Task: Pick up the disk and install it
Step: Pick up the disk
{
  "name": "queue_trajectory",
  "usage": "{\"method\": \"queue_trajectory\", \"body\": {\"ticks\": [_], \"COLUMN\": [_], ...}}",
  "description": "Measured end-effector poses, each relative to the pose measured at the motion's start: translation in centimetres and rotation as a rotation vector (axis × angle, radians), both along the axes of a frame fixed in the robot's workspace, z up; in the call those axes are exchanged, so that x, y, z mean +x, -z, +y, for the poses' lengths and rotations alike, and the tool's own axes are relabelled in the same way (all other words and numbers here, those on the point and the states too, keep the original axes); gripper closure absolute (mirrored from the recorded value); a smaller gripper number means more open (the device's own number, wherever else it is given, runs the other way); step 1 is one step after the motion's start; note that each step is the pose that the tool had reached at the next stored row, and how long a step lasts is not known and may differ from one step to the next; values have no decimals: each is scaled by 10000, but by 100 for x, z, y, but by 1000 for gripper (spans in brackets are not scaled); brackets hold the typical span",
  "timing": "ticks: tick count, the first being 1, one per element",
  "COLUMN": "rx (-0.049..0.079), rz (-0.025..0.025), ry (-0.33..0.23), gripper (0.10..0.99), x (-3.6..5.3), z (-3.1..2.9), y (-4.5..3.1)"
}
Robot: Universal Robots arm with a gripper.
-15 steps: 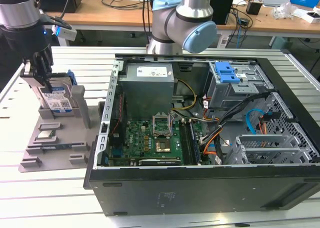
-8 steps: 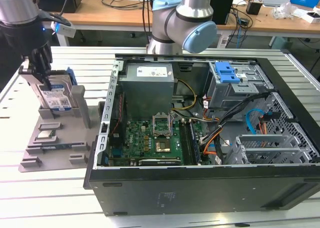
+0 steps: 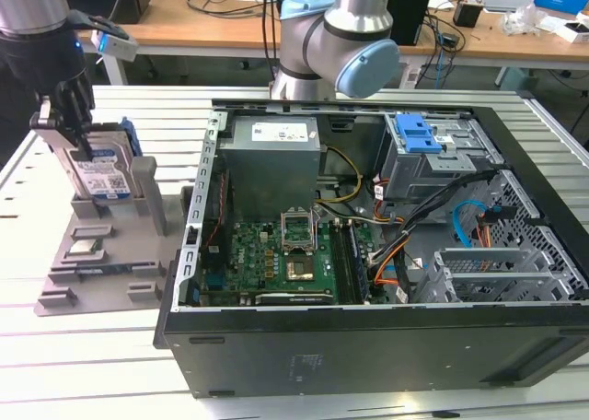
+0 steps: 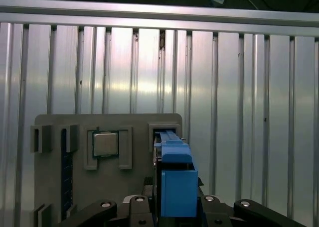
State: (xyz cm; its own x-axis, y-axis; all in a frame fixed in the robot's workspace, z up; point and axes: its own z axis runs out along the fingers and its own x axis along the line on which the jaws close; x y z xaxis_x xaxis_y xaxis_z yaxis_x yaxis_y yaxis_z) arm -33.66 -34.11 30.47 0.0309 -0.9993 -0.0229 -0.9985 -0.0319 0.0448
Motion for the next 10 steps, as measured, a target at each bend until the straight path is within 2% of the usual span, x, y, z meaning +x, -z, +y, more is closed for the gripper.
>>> {"method": "queue_trajectory", "body": {"ticks": [10], "rx": [-1], "rz": [1], "ry": [0], "gripper": [718], "x": [0], "z": [19], "y": [-30]}}
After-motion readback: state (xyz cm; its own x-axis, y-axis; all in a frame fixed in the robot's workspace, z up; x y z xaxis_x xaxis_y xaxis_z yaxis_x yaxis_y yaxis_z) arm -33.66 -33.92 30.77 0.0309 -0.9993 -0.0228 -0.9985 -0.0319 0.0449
